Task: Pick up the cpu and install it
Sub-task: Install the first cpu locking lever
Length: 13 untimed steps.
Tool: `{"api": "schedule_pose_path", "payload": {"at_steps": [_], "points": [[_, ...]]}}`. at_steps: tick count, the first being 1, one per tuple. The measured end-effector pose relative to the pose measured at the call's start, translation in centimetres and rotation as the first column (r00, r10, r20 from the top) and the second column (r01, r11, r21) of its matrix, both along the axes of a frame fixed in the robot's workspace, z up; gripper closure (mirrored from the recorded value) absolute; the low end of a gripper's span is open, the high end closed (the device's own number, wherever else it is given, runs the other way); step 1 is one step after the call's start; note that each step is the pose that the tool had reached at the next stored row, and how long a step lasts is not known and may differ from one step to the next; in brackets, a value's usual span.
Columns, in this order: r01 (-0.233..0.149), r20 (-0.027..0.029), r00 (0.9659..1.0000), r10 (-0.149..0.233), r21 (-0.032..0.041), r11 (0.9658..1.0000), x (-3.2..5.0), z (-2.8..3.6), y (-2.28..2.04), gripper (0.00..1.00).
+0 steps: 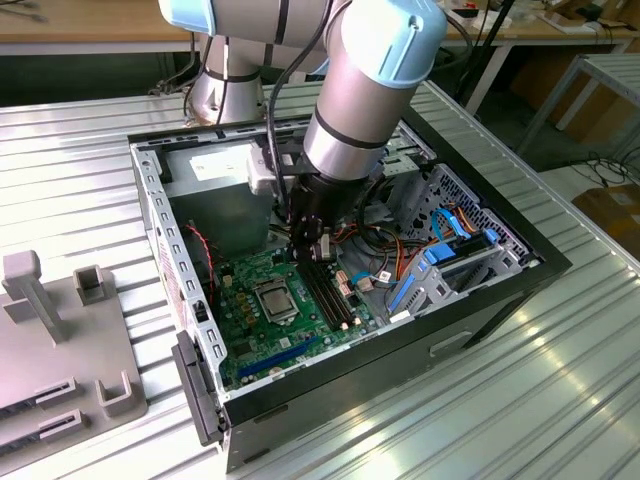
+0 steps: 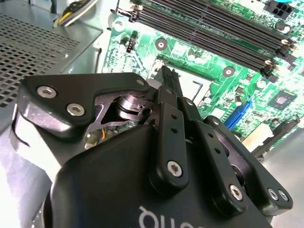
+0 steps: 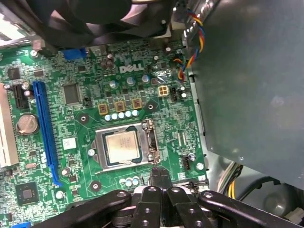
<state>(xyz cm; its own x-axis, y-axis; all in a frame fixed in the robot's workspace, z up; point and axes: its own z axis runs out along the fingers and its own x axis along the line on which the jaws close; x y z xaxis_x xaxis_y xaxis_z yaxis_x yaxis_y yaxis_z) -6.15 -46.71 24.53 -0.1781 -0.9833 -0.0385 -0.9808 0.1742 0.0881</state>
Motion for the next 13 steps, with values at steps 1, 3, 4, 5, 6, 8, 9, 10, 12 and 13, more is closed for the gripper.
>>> {"api": "schedule_pose_path", "payload": {"at_steps": [1, 3, 4, 5, 6, 8, 9, 10, 12, 13], "points": [[-0.006, 0.0000, 1.0000, 0.006, -0.0002, 1.0000, 0.00, -0.01, -0.09, 0.89], [-0.022, 0.0001, 0.9998, 0.022, -0.0003, 0.9998, -0.01, -0.03, -0.20, 0.89], [-0.028, 0.0001, 0.9996, 0.028, -0.0002, 0.9996, -0.01, -0.03, -0.21, 0.89], [-0.032, 0.0001, 0.9995, 0.032, -0.0003, 0.9995, 0.00, -0.03, -0.22, 0.89], [-0.033, 0.0001, 0.9995, 0.033, -0.0003, 0.9995, 0.00, -0.03, -0.22, 0.89], [-0.034, 0.0001, 0.9994, 0.034, -0.0002, 0.9994, 0.00, -0.03, -0.22, 0.89], [-0.034, 0.0001, 0.9994, 0.034, -0.0003, 0.9994, 0.00, -0.03, -0.22, 0.89], [-0.034, 0.0002, 0.9994, 0.034, -0.0002, 0.9994, 0.00, -0.03, -0.22, 0.89], [-0.035, 0.0001, 0.9994, 0.035, -0.0002, 0.9994, 0.00, -0.03, -0.22, 0.89], [-0.035, 0.0001, 0.9994, 0.035, -0.0003, 0.9994, 0.00, -0.03, -0.22, 0.89]]}}
